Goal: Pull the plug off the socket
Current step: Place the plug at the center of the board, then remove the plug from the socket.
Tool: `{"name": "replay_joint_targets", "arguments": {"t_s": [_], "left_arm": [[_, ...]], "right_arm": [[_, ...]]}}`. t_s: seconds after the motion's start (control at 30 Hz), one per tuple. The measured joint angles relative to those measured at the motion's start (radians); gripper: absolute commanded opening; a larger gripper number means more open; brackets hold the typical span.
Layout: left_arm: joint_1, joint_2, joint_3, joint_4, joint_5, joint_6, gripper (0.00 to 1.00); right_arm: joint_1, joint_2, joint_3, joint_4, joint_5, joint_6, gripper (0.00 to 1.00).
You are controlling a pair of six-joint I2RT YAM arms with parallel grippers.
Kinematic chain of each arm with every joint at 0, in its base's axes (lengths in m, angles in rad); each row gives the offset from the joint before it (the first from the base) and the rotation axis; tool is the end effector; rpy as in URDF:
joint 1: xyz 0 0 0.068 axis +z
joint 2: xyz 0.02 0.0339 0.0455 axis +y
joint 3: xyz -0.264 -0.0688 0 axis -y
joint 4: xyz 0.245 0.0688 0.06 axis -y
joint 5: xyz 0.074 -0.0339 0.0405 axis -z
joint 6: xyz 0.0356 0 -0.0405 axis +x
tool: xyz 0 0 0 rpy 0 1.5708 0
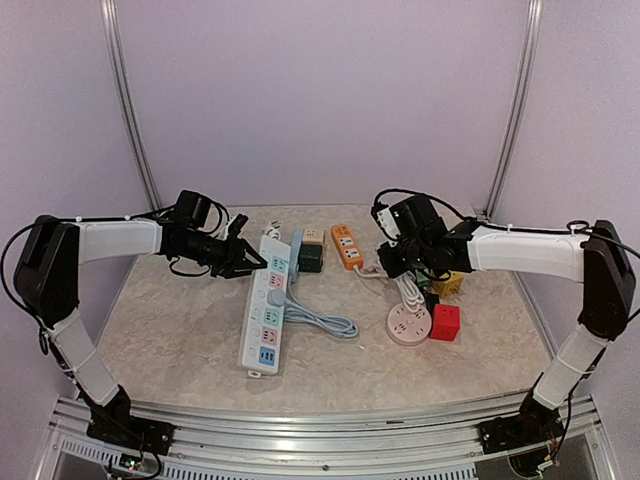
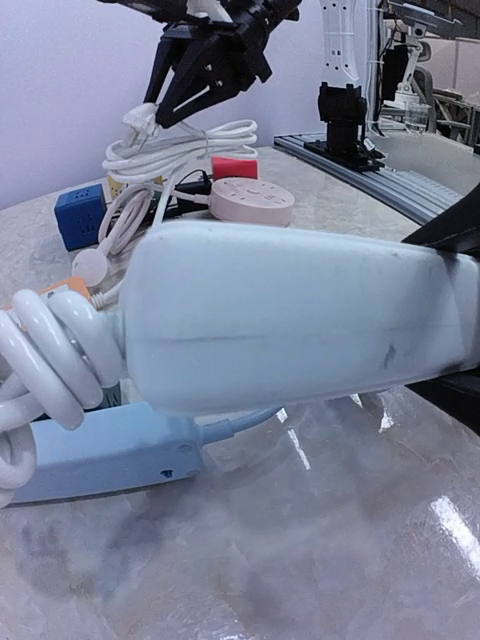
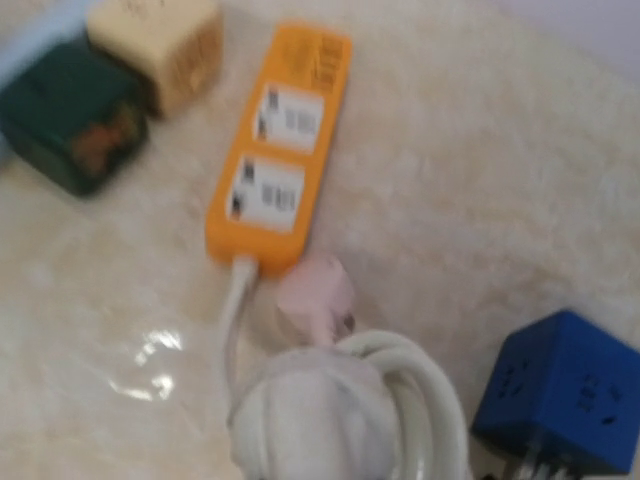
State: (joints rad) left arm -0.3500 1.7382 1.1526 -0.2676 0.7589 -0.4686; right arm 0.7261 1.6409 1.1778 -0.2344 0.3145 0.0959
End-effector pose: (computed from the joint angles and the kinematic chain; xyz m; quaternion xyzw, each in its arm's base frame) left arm 0.3363 -0.1488 0.2132 0.0783 0.8759 -0.4480 0.1612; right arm 0.2819 0.2355 0.2518 -0.2144 0.8715 0.0368 0.4396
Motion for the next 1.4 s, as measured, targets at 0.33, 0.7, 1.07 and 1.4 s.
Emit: {"name": "replay_joint_targets", "arguments": {"t_s": [0.33, 0.7, 1.07, 1.4], "left_arm": [[0.013, -0.018, -0.032, -0.001, 0.016, 0.003, 0.00], [0.013, -0.018, -0.040, 0.006, 0.018, 0.002, 0.00], [0.013, -0.018, -0.040, 0.008, 0.020, 0.001, 0.00], [0.013, -0.018, -0.041, 0.012, 0.023, -0.002, 0.00]], "right_arm": [[-0.016, 0.092, -0.018, 0.010, -0.027, 0.025, 0.37], [-0.023, 0.060, -0.053, 0.060, -0.055, 0.037, 0.75], [0.087, -0.088, -0.074, 0.162, -0.223, -0.048, 0.75], [0.288, 0.041, -0.014, 0.275, -0.376, -0.108, 0.67]]}}
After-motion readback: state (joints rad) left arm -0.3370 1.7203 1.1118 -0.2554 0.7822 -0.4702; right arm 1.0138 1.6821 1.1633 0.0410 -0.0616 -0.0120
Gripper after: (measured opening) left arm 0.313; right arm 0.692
